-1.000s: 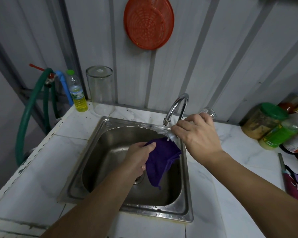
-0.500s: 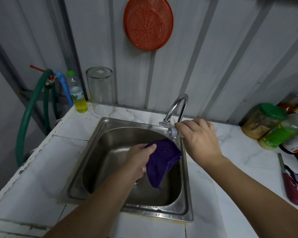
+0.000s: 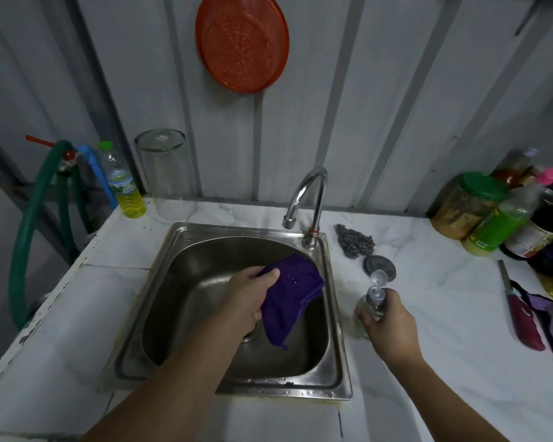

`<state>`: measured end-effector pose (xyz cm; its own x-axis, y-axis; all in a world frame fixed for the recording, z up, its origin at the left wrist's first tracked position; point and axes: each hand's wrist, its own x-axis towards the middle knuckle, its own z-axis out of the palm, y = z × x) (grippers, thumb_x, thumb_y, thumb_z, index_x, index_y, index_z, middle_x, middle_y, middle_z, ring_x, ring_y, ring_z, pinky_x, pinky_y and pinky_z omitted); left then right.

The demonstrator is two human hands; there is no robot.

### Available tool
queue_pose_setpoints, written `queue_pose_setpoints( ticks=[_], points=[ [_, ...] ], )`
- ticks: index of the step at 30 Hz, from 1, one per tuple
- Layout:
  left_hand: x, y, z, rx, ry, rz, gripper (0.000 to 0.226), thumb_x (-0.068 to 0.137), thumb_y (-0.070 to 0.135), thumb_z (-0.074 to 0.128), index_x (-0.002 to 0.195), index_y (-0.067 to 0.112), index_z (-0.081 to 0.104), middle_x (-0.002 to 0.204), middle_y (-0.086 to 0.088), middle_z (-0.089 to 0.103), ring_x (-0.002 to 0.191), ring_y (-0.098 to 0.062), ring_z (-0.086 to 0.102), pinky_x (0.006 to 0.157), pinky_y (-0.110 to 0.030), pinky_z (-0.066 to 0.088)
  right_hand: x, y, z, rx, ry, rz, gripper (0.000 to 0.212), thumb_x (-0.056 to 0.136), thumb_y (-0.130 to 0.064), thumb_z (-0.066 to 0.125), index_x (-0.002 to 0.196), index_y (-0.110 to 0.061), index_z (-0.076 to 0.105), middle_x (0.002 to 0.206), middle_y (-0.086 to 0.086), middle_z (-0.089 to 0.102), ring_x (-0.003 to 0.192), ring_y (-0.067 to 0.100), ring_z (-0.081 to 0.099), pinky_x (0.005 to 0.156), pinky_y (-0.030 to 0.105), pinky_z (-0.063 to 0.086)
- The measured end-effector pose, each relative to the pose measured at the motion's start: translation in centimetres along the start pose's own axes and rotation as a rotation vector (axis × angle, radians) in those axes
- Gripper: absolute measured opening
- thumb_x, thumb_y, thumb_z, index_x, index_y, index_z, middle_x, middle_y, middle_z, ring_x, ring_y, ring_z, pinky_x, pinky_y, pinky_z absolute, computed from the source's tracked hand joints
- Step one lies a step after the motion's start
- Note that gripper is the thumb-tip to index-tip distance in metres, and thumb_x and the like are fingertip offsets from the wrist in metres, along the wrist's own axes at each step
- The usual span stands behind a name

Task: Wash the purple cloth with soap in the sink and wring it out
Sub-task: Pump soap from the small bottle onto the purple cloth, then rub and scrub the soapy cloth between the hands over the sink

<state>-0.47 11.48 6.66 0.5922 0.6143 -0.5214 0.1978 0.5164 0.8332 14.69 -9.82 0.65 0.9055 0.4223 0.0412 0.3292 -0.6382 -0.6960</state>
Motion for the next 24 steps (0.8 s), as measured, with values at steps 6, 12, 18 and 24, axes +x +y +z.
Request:
queue_pose_setpoints(
  ticks=[6,12,18,24],
  points=[
    [-0.5,-0.6,1.2,0.029,-0.029,-0.005,0.019,0.097,0.012,0.068,0.115,0.012,0.067,0.110,-0.017,0.076,0.102,-0.036,0.074,0.098,-0.060,0.056,-0.8,1.6,0.3,0.028,-0.018,0.038,0.034,0.084,-0.018,0.076,0.100,-0.025,0.046,0.085,-0.002,0.063,0.084,0.031,0.066,0.069,0.031,0.042],
    [-0.3,-1.3,1.5,0.012,-0.057,-0.015,0.034,0.095,0.013,0.069,0.129,0.014,0.063,0.116,-0.016,0.074,0.104,-0.034,0.072,0.081,-0.047,0.061,-1.4,1.3,-0.1,0.046,-0.025,0.032,0.031,0.086,-0.022,0.072,0.100,-0.021,0.044,0.091,0.003,0.065,0.085,0.030,0.064,0.069,0.032,0.043],
    [0.3,-1.7,1.3,0.015,-0.061,-0.013,0.026,0.096,0.014,0.068,0.122,0.018,0.066,0.116,-0.013,0.074,0.103,-0.033,0.073,0.081,-0.048,0.061,-2.2,0.8,-0.6,0.125,-0.017,0.023,0.029,0.095,-0.030,0.063,0.115,-0.023,0.043,0.099,0.000,0.064,0.090,0.022,0.063,0.078,0.038,0.050],
    [0.2,-1.8,0.8,0.030,-0.045,0.032,0.013,0.097,0.016,0.068,0.107,0.024,0.068,0.100,-0.007,0.080,0.085,-0.024,0.079,0.067,-0.038,0.064,-4.7,-1.9,-2.0,0.034,0.295,-0.335,0.059,0.091,-0.036,0.059,0.139,-0.003,0.045,0.132,0.016,0.055,0.123,0.028,0.050,0.105,0.032,0.040]
  ],
)
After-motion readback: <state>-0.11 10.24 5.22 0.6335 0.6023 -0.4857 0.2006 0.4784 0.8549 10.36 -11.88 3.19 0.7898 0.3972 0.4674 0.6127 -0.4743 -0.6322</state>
